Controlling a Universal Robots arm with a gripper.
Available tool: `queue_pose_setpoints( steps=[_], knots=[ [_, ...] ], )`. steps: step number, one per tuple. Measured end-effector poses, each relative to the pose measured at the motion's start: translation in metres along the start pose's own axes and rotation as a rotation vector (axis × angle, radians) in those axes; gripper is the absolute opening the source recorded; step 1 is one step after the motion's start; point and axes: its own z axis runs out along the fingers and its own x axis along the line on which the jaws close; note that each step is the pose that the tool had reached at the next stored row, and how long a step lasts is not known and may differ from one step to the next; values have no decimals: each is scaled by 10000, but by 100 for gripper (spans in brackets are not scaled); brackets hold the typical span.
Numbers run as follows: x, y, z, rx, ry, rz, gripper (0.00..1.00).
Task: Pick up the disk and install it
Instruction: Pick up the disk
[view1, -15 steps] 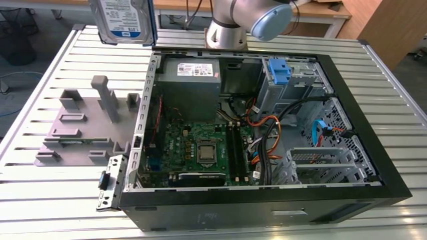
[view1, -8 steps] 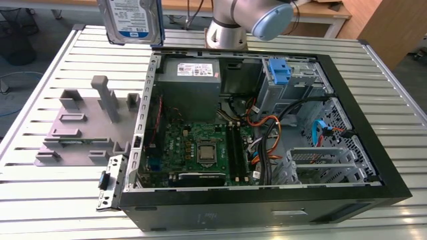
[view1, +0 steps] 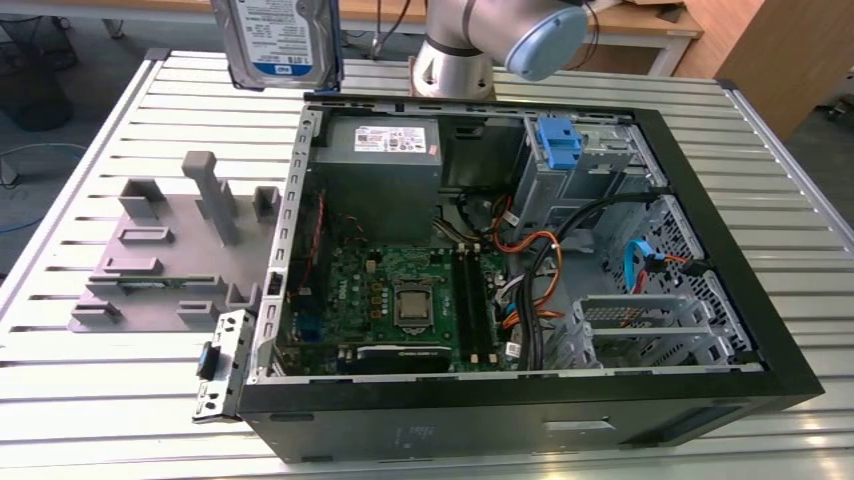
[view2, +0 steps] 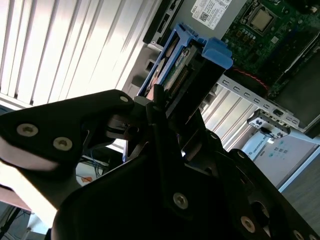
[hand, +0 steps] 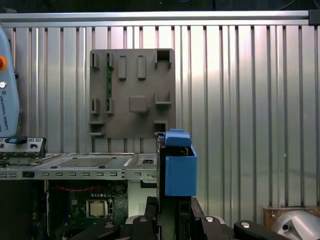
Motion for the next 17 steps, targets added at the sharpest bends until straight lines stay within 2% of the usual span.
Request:
queue_pose_setpoints(
  steps=[7, 17],
  knots=[
    [-1, -62, 0, 0, 1, 0, 35],
    [-2, -70, 1, 1, 0, 0, 35]
  ],
)
